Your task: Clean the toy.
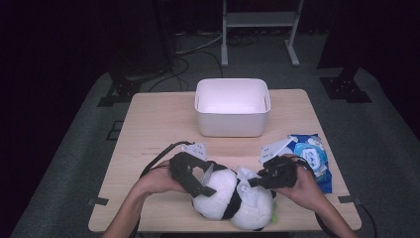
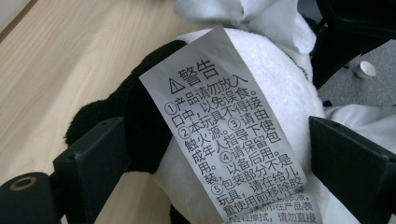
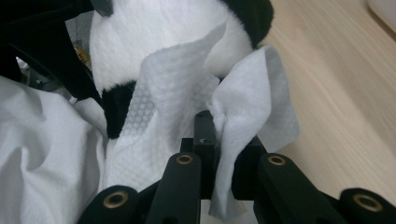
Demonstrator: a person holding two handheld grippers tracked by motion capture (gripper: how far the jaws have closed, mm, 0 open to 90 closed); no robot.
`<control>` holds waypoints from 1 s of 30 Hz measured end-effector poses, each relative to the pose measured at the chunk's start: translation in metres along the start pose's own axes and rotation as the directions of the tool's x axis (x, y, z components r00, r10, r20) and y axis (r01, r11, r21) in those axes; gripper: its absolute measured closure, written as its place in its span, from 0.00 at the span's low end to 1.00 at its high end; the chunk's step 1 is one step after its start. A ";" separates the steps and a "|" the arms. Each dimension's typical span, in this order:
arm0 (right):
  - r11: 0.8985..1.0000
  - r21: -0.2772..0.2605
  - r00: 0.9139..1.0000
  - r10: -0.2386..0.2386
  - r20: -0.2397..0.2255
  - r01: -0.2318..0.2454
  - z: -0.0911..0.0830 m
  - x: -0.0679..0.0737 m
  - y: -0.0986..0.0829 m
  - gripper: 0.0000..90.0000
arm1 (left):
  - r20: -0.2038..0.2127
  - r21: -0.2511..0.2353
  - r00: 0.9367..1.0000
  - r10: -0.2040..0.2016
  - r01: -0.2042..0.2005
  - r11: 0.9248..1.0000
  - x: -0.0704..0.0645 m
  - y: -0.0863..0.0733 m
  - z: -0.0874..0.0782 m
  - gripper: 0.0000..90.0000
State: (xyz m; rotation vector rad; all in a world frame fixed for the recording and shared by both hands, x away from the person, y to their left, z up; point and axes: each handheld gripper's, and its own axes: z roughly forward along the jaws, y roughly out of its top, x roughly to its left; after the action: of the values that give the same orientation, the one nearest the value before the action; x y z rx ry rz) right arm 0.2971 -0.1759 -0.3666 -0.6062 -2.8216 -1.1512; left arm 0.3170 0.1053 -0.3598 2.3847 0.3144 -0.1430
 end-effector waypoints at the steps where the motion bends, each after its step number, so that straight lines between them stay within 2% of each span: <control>1: 1.000 -0.007 1.000 0.017 0.004 -0.017 -0.005 -0.002 -0.005 0.92 | 0.000 0.000 1.000 0.001 -0.001 1.000 0.000 0.000 0.000 0.08; 4: 0.999 -0.018 0.999 0.032 0.012 -0.032 -0.010 -0.006 -0.011 0.92 | 0.000 -0.001 1.000 0.001 -0.001 1.000 0.000 0.000 0.000 0.08; 11: 0.993 -0.025 0.993 0.117 0.023 -0.117 -0.021 -0.019 -0.043 0.92 | 0.000 -0.011 1.000 -0.002 0.002 1.000 0.000 -0.001 0.000 0.08; 13: 0.992 -0.026 0.992 0.123 0.025 -0.122 -0.021 -0.020 -0.046 0.92 | 0.000 -0.013 1.000 -0.001 0.001 1.000 0.000 -0.002 0.000 0.08; 17: 0.983 -0.022 0.983 0.184 0.020 -0.184 -0.022 -0.029 -0.067 0.92 | 0.001 -0.031 1.000 -0.002 0.002 1.000 0.001 -0.004 0.001 0.08; 18: 0.982 -0.022 0.982 0.187 0.025 -0.186 -0.022 -0.029 -0.068 0.92 | 0.001 -0.031 1.000 -0.002 0.002 1.000 0.001 -0.004 0.001 0.08; 24: 0.985 -0.016 0.985 0.170 0.033 -0.170 -0.022 -0.028 -0.061 0.92 | 0.003 -0.060 1.000 0.000 0.001 0.998 0.002 -0.008 0.000 0.08; 25: 0.988 -0.013 0.988 0.153 0.029 -0.153 -0.021 -0.027 -0.053 0.92 | 0.004 -0.065 1.000 0.000 0.000 0.998 0.002 -0.008 0.000 0.08; 26: 0.988 -0.013 0.988 0.153 0.029 -0.153 -0.021 -0.027 -0.053 0.92 | 0.004 -0.065 1.000 0.000 0.000 0.998 0.002 -0.008 0.000 0.08; 27: 0.991 -0.001 0.991 0.134 0.030 -0.134 -0.017 -0.025 -0.043 0.92 | 0.005 -0.072 1.000 0.002 -0.001 0.997 0.002 -0.009 0.000 0.08; 28: 0.991 -0.001 0.991 0.134 0.030 -0.134 -0.017 -0.025 -0.043 0.92 | 0.005 -0.072 1.000 0.002 -0.001 0.997 0.002 -0.009 0.000 0.08; 29: 0.993 0.011 0.993 0.113 0.037 -0.113 -0.013 -0.023 -0.033 0.92 | 0.006 -0.078 1.000 0.001 0.000 0.997 0.002 -0.010 0.000 0.08; 30: 0.993 0.011 0.993 0.113 0.037 -0.113 -0.013 -0.023 -0.033 0.92 | 0.006 -0.078 1.000 0.001 0.000 0.997 0.002 -0.010 0.000 0.08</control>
State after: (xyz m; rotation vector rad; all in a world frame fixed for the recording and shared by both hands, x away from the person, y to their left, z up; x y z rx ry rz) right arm 0.3048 -0.2144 -0.3830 -0.7828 -2.7808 -1.1122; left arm 0.3164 0.1132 -0.3668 2.3067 0.3108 -0.1356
